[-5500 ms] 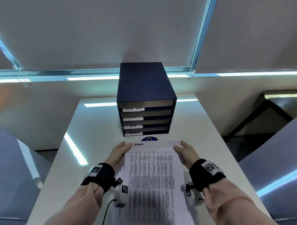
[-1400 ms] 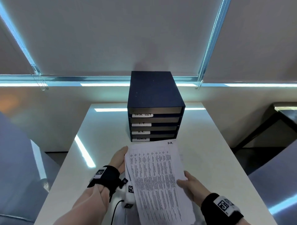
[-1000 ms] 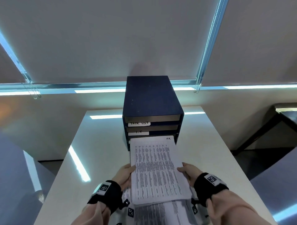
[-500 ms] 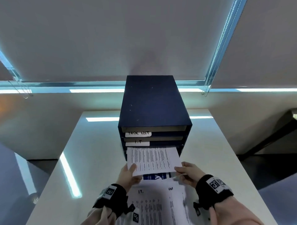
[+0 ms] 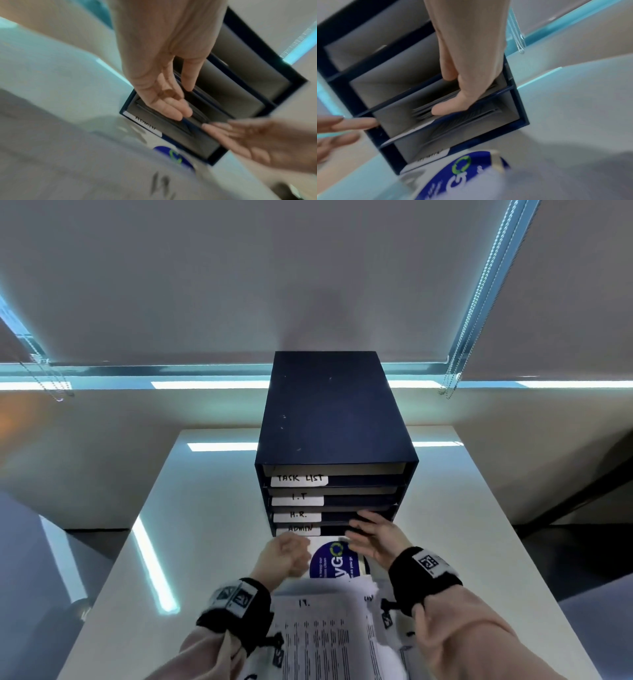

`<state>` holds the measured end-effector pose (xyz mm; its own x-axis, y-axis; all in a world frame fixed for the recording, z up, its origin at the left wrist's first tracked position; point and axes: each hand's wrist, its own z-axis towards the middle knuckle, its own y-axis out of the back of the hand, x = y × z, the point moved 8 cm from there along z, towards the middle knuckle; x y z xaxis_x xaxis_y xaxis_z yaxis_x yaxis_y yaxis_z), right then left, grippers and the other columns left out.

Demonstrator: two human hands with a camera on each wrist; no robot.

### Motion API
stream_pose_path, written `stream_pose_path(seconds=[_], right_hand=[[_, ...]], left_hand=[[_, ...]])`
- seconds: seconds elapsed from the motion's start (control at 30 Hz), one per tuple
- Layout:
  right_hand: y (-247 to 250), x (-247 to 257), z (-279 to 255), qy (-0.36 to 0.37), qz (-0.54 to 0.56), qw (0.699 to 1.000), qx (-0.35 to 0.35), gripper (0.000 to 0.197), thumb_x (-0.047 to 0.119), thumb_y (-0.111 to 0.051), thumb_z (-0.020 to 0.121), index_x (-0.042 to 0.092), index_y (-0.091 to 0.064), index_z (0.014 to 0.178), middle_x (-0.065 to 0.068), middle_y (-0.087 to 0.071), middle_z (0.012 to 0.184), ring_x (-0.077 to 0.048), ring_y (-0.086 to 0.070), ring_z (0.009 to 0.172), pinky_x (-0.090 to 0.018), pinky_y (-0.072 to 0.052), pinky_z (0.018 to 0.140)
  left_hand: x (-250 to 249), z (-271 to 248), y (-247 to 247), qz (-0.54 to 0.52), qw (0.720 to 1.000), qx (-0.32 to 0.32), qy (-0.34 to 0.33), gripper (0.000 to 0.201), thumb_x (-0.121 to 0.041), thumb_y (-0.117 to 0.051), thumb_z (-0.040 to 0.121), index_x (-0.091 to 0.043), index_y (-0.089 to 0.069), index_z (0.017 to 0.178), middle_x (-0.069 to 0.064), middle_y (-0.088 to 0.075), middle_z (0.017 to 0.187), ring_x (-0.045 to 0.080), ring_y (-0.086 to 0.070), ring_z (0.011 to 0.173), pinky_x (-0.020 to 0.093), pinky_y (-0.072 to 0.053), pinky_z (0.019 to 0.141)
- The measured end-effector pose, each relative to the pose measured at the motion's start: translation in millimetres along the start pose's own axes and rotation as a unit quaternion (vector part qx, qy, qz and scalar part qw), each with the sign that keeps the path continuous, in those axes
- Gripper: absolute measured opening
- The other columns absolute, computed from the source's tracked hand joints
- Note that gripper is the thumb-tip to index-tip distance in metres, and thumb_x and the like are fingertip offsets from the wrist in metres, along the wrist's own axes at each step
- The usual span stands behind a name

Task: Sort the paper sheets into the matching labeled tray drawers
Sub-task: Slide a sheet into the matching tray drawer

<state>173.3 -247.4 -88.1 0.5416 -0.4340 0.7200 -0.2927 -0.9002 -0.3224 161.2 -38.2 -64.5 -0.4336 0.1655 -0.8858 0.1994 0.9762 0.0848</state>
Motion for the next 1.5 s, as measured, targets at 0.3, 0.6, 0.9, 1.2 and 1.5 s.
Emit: stream_pose_path(seconds=[0.3, 0.6, 0.9, 1.2, 1.5], right_hand=[[95.2, -120.0, -89.6, -0.062, -0.279, 0.955, -0.077, 0.011, 0.002, -0.067, 0.079, 0.007, -0.058, 0.082, -0.006, -0.049, 0.048, -0.015, -0.039, 0.037, -0.019, -0.036, 0.041], [76.0, -159.7, -124.0, -0.073, -0.316, 0.944, -0.066, 0.033, 0.007, -0.069, 0.076, 0.012, -0.051, 0.103, -0.008, -0.052, 0.065, -0.016, -0.046, 0.041, -0.023, -0.038, 0.041], [54.5, -120.0, -154.3, -0.017, -0.239, 0.970, -0.030, 0.052, 0.013, -0.085, 0.054, 0.006, -0.057, 0.097, -0.008, -0.058, 0.073, -0.016, -0.054, 0.051, -0.021, -0.037, 0.045], [27.1, -104.4, -192.4, 0.009, -0.034, 0.993, 0.114, 0.039, -0.002, -0.060, 0.086, -0.003, -0.053, 0.125, -0.020, -0.070, 0.111, -0.029, -0.071, 0.096, -0.037, -0.058, 0.080], [34.9, -98.0, -204.7, 0.023, -0.042, 0.991, 0.125, 0.039, -0.002, -0.057, 0.087, -0.001, -0.053, 0.126, -0.022, -0.066, 0.117, -0.039, -0.065, 0.106, -0.044, -0.055, 0.086]], left_hand=[[67.5, -62.6, 2.9, 0.598, 0.790, -0.028, -0.134, 0.076, -0.057, -0.068, 0.070, -0.029, -0.037, 0.133, -0.006, -0.037, 0.130, 0.014, -0.037, 0.117, 0.025, -0.033, 0.093], [51.4, -82.4, 9.4, 0.639, 0.747, -0.112, -0.147, 0.061, -0.029, -0.086, 0.055, -0.017, -0.057, 0.107, 0.002, -0.057, 0.099, 0.022, -0.056, 0.083, 0.034, -0.048, 0.072], [-18.0, -131.4, 17.3, 0.150, 0.979, 0.037, -0.134, 0.002, -0.016, -0.070, 0.081, -0.014, -0.069, 0.082, 0.002, -0.069, 0.088, 0.015, -0.064, 0.080, 0.030, -0.051, 0.073], [-36.8, -110.0, 36.9, -0.175, 0.981, 0.083, -0.014, 0.032, -0.026, -0.042, 0.100, -0.010, -0.064, 0.118, 0.028, -0.061, 0.116, 0.037, -0.058, 0.104, 0.050, -0.042, 0.100], [-30.5, -100.0, 33.4, -0.221, 0.971, 0.089, 0.005, 0.035, -0.026, -0.039, 0.101, -0.007, -0.061, 0.120, 0.030, -0.052, 0.131, 0.037, -0.054, 0.111, 0.050, -0.038, 0.103]])
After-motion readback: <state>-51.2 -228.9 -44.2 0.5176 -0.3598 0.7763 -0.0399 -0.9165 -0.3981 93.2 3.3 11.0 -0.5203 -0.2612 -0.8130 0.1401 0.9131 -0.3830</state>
